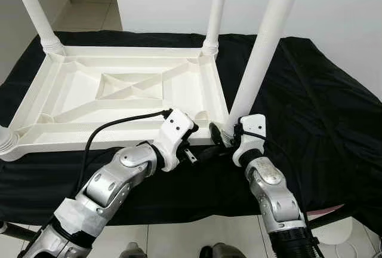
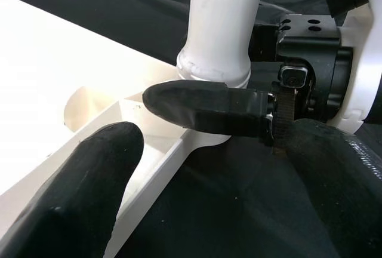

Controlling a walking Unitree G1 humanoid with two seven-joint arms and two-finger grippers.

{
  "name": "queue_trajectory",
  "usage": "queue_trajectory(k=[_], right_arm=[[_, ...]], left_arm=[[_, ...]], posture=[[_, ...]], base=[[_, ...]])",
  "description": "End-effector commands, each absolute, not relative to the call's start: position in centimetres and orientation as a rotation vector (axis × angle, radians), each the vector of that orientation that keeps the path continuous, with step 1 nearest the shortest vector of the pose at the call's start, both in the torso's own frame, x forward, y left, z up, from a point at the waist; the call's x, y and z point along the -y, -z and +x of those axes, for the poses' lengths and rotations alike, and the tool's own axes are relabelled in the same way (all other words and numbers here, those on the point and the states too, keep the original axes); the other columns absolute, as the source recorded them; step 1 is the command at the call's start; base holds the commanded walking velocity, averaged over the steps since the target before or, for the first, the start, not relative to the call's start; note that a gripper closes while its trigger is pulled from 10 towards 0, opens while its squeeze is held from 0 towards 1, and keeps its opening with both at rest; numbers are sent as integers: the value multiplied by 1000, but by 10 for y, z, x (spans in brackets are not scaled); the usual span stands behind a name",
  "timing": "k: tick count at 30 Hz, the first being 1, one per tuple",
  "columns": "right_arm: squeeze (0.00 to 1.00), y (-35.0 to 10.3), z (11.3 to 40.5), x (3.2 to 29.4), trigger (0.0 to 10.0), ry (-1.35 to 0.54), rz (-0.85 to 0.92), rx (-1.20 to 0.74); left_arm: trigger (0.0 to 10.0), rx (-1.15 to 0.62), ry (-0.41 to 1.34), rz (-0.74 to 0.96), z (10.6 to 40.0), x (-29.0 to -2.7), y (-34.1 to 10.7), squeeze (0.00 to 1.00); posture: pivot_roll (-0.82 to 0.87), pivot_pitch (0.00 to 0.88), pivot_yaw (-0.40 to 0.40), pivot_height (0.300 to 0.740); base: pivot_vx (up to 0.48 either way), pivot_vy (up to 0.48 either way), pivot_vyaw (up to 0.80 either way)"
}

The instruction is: Building children table

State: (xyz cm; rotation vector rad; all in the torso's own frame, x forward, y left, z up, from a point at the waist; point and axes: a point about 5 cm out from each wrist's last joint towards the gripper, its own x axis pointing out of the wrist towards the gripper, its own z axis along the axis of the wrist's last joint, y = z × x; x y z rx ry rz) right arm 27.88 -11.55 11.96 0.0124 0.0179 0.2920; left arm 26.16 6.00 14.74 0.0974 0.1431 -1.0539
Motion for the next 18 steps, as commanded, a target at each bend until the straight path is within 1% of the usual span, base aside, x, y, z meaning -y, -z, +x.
queue_trajectory(k=[1, 4, 7, 8, 11, 12, 15, 18], right_arm=[[0, -120, 276, 114, 10000, -321, 16, -17], [0, -121, 276, 113, 10000, -349, 7, -10], [0, -128, 276, 119, 10000, -466, -44, 26], [0, -128, 276, 119, 10000, -466, -44, 26], [0, -132, 280, 135, 10000, -568, -151, 33], [0, -132, 280, 135, 10000, -568, -151, 33], [0, -137, 290, 151, 10000, -605, -206, 36], [0, -141, 296, 156, 10000, -639, -230, 47]], left_arm=[[10000, -157, 1217, 94, 252, -55, -148, 0], [10000, -158, 1217, 96, 252, -56, -148, 0], [10000, -159, 1223, 106, 253, -57, -150, 0], [10000, -159, 1223, 106, 253, -57, -150, 0], [10000, -164, 1230, 119, 254, -59, -151, 0], [10000, -164, 1230, 119, 254, -59, -151, 0], [10000, -170, 1239, 120, 252, -60, -152, 0], [10000, -173, 1246, 119, 251, -59, -152, 0]], posture=[[73, 50, -24, 740], [78, 53, -20, 740], [94, 60, 3, 740], [94, 60, 3, 740], [95, 69, 6, 740], [95, 69, 6, 740], [99, 71, 8, 740], [99, 68, 10, 740]], base=[[0, 0, 0], [0, 0, 0], [0, 0, 0], [0, 0, 0], [0, 0, 0], [0, 0, 0], [0, 0, 0], [0, 0, 0]])
